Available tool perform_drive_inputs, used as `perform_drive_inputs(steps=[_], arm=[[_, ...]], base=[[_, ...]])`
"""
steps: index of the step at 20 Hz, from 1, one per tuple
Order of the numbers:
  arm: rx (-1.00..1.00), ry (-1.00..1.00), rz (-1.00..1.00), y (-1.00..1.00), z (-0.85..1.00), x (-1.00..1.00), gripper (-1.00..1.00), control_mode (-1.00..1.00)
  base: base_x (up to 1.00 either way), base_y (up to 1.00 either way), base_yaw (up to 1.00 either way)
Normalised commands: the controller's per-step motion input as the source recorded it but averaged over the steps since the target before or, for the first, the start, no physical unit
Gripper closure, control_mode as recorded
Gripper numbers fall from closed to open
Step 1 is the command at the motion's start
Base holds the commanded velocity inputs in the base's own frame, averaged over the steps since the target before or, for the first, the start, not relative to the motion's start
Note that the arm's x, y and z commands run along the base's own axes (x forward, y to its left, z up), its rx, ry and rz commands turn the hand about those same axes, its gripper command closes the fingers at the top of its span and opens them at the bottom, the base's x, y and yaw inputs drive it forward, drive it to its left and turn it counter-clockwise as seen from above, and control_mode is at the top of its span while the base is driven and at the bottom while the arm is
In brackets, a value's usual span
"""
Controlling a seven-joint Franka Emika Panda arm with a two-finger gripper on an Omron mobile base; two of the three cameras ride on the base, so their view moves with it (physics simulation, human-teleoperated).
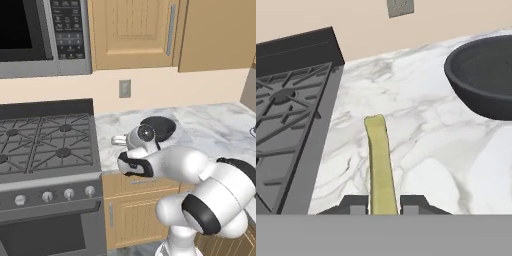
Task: Pick the egg and butter from the fridge and place them by the bowl for mixing.
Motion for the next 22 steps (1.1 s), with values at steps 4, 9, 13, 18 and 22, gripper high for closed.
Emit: perform_drive_inputs(steps=[4,9,13,18,22], arm=[[0.0,0.0,0.0,-0.07,-0.02,0.37,1.0,-1.0],[0.01,0.0,0.0,-0.15,0.0,0.4,1.0,-1.0],[0.0,-0.01,0.0,-0.1,0.0,0.39,1.0,-1.0],[0.0,-0.02,0.0,0.0,0.0,0.0,-1.0,-1.0],[0.0,0.0,0.0,0.0,0.0,0.0,-1.0,-1.0]], base=[[0.0,0.0,0.0],[0.0,0.0,0.0],[0.0,0.0,0.0],[0.0,0.0,0.0],[0.0,0.0,0.0]])
